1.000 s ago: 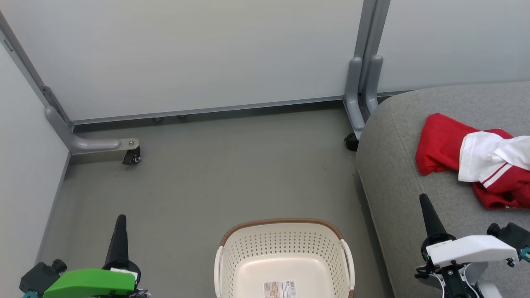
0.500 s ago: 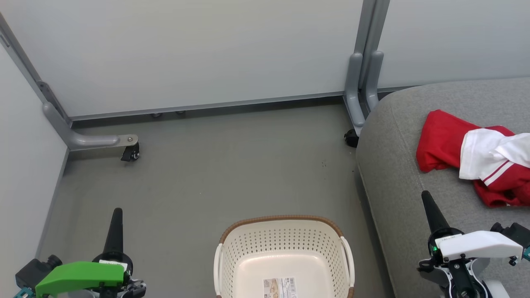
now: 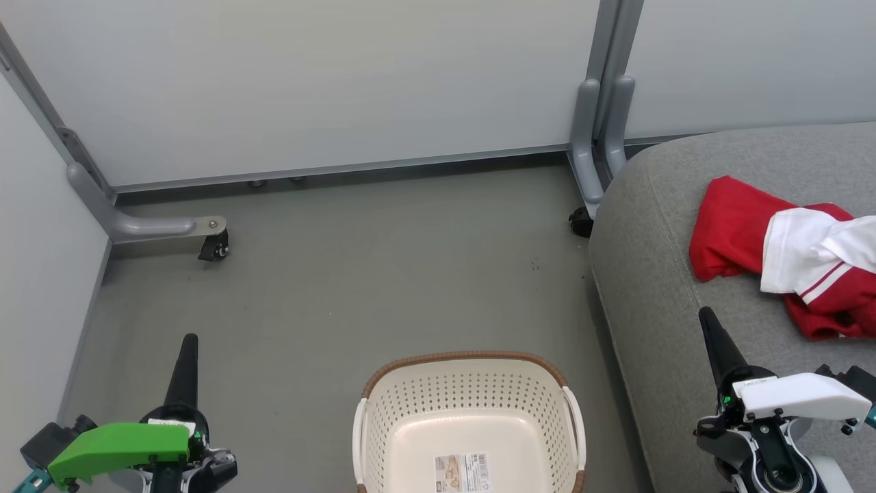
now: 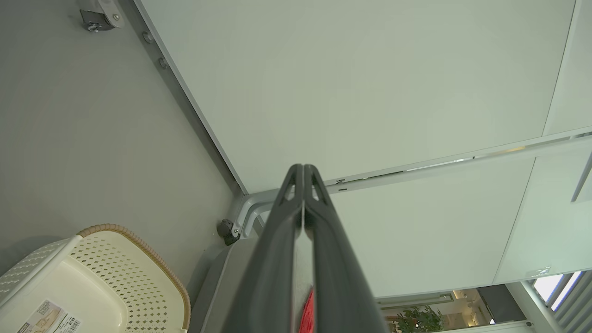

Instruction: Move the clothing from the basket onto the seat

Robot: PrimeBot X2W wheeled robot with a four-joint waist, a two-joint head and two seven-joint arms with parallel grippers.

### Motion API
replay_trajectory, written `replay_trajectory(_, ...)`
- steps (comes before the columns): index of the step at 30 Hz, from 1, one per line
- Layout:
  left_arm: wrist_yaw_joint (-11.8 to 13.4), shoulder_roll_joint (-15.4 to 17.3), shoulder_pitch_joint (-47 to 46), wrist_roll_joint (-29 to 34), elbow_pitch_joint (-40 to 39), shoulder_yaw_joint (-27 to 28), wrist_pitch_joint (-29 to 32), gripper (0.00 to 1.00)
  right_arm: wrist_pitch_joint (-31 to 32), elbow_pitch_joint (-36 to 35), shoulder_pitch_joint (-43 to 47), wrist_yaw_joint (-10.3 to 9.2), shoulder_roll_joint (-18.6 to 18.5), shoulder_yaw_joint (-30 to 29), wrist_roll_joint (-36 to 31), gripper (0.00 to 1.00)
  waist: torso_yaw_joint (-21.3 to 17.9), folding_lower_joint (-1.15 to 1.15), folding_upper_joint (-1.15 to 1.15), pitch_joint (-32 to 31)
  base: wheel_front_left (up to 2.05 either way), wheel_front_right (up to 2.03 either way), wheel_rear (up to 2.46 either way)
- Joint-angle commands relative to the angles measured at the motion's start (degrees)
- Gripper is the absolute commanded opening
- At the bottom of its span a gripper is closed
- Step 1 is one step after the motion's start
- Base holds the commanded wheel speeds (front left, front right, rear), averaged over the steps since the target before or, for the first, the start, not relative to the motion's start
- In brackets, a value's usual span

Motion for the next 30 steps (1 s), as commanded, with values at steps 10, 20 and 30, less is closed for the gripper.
replay_trajectory(10,-0.5,0.1,-2.5,-5.1,0.6,1.0,1.5,0.0,1.5,0.6,-2.1,0.03,-0.1,-1.0,5.6,0.0,0.0,0.0,0.0,0.6,0.0,0.0,0.0)
replay_trajectory(20,-0.4,0.0,-3.4,-9.0,1.3,1.7,2.7,0.0,2.7,1.1,-2.6,0.02,0.0,-1.7,9.8,0.0,-0.1,0.0,0.0,1.2,0.0,0.0,0.0)
replay_trajectory(30,-0.5,-0.1,-4.2,-12.6,1.8,2.2,3.9,0.0,3.8,1.6,-3.4,0.02,0.1,-2.4,13.7,0.0,-0.1,0.0,0.0,1.7,0.0,0.0,0.0)
